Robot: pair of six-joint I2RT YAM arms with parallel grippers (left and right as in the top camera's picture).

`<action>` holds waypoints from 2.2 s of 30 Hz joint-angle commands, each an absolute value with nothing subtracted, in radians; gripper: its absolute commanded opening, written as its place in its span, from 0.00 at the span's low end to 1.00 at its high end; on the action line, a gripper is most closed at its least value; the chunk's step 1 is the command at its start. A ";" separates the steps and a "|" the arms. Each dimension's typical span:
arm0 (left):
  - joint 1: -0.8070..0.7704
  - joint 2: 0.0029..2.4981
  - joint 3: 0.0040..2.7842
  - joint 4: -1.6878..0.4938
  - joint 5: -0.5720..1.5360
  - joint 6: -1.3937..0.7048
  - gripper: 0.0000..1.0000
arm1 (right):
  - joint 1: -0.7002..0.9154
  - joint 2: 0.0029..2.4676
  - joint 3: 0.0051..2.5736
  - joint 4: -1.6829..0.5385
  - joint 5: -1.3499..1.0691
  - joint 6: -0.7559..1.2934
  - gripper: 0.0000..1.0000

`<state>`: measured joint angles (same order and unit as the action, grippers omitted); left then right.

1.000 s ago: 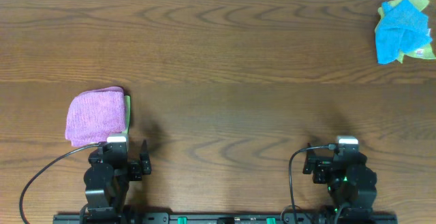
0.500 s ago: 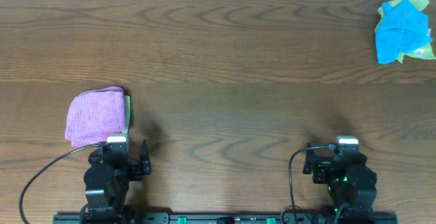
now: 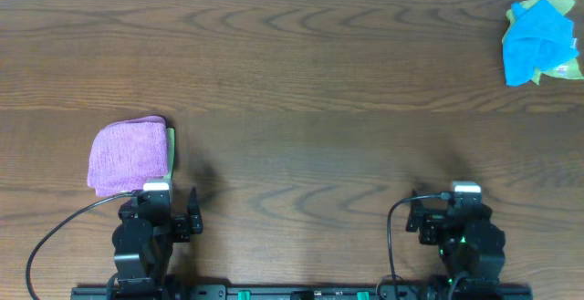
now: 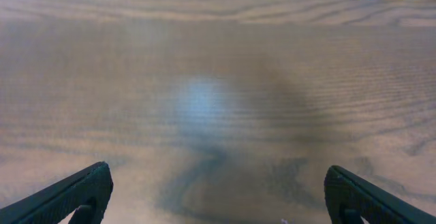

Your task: Fold the cloth

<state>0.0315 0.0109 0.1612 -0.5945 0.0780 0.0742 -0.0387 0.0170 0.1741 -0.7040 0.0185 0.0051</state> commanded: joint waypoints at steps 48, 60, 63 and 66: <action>0.028 0.004 0.154 -0.593 0.070 0.064 0.95 | -0.443 1.741 1.589 -0.734 0.025 0.096 0.99; 0.028 0.004 0.154 -0.593 0.070 0.064 0.95 | -0.447 1.971 1.771 -0.646 -0.095 0.055 0.99; 0.028 0.004 0.154 -0.593 0.070 0.064 0.95 | -0.449 1.971 1.771 -0.634 -0.059 0.043 0.99; 0.028 0.004 0.154 -0.593 0.070 0.064 0.95 | -0.452 1.977 1.771 -0.577 -0.050 0.044 0.99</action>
<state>0.0315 0.0101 0.1604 -0.5945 0.0776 0.0742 -0.4419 1.9755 1.7439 -0.6025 -0.0608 0.0624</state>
